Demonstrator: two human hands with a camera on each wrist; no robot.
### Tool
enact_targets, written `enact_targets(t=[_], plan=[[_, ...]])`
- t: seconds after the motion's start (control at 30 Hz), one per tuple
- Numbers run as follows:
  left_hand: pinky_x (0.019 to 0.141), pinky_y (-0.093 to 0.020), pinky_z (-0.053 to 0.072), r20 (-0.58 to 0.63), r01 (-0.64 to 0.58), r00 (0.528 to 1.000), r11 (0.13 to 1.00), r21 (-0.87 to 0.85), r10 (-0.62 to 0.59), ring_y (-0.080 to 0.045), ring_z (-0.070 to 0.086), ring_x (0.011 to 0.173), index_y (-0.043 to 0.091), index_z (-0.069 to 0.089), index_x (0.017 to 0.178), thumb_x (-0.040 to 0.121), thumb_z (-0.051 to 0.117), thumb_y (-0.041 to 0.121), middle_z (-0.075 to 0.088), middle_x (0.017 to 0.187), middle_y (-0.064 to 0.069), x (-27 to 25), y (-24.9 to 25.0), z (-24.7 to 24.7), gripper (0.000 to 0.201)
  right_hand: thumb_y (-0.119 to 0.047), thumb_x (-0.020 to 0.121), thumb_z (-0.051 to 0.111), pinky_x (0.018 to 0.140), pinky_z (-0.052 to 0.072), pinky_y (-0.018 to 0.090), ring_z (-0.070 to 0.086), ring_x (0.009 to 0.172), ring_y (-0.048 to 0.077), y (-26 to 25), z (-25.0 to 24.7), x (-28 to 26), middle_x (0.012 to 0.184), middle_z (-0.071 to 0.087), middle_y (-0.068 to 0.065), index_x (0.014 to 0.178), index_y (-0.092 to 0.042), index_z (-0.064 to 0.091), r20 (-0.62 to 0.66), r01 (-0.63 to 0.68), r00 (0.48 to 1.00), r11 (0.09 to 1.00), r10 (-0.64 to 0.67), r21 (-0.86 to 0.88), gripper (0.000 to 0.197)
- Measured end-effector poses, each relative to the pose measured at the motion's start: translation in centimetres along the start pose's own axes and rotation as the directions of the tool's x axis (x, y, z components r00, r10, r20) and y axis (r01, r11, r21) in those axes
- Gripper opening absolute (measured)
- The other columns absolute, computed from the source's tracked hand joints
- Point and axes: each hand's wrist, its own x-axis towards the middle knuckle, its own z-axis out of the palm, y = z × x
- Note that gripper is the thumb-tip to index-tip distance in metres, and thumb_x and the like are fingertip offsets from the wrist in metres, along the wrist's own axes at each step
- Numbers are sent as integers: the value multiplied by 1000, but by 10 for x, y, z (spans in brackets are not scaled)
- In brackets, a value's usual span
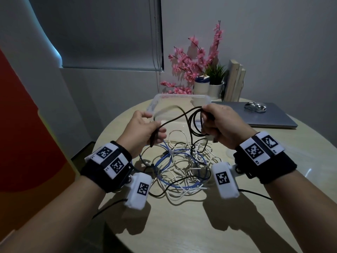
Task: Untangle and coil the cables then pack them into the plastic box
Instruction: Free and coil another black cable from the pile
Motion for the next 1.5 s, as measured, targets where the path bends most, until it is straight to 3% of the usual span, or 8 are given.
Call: enact_targets(t=[0.23, 0.43, 0.53, 0.67, 1.07, 1.17, 1.23, 1.5], plan=[[51, -30, 52, -168, 91, 985, 934, 345, -34, -25, 62, 57, 20, 41, 98, 91, 45, 1, 67, 89, -19, 9, -13, -7, 20, -18, 98, 34, 55, 34, 31, 22, 35, 13, -6, 0, 3, 38, 27, -6, 63, -12, 41, -80, 128, 990, 981, -118, 142, 36], [58, -28, 45, -86, 74, 996, 837, 543, -33, -21, 56, 66, 14, 61, 82, 92, 42, 7, 65, 88, -13, 11, -18, -11, 23, -21, 100, 35, 54, 40, 28, 23, 35, 12, -12, -2, 3, 37, 29, -8, 65, -14, 42, -113, 170, 982, 972, -152, 164, 36], [60, -29, 39, -53, -86, 987, 786, 612, 149, -18, 50, 71, 18, 56, 99, 96, 41, 16, 59, 93, -3, 9, -12, -5, 15, -18, 100, 34, 49, 32, 28, 19, 38, 15, -8, 3, 2, 41, 25, -5, 63, -13, 41, -31, 157, 987, 984, -155, 84, 37], [73, -22, 48, 97, -475, 865, 738, 480, 493, -11, 56, 88, 20, 53, 100, 97, 49, 20, 59, 98, 2, -4, 5, 5, 5, -19, 100, 32, 51, 23, 32, 16, 40, 13, 0, 12, 1, 41, 22, -7, 63, -13, 41, 31, 122, 992, 992, -122, 19, 39], [70, -28, 46, 476, -283, 879, 832, 477, 26, -14, 64, 75, 18, 46, 85, 93, 55, 6, 71, 81, -6, -12, -23, 19, 17, -24, 103, 29, 53, 40, 26, 40, 41, 14, -12, 18, -1, 45, 47, 0, 74, -13, 42, -118, 153, 986, 939, -122, 307, 34], [67, -28, 48, 542, -294, 832, 737, 609, -116, -15, 63, 76, 19, 51, 87, 95, 54, 16, 74, 84, 1, -17, -30, 19, 9, -23, 103, 28, 64, 42, 29, 68, 67, 24, -16, 17, 2, 79, 72, 14, 79, -12, 43, -144, 185, 980, 883, -135, 432, 31], [85, -40, 49, 549, -278, 820, 727, 628, -160, -19, 66, 89, 23, 55, 85, 97, 51, 25, 75, 85, 5, -19, -32, 18, 13, -20, 103, 29, 85, 50, 34, 70, 91, 30, -18, 14, 6, 102, 69, 23, 83, -9, 45, -176, 234, 970, 853, -170, 466, 28], [98, -42, 46, 640, -347, 749, 724, 596, -168, -22, 64, 100, 21, 71, 96, 93, 55, 41, 71, 100, -5, -20, -6, 13, 26, -12, 101, 39, 82, 46, 24, 58, 90, 15, -8, 11, 12, 89, 59, 4, 84, -13, 50, -305, 305, 920, 938, -245, 167, 21]])
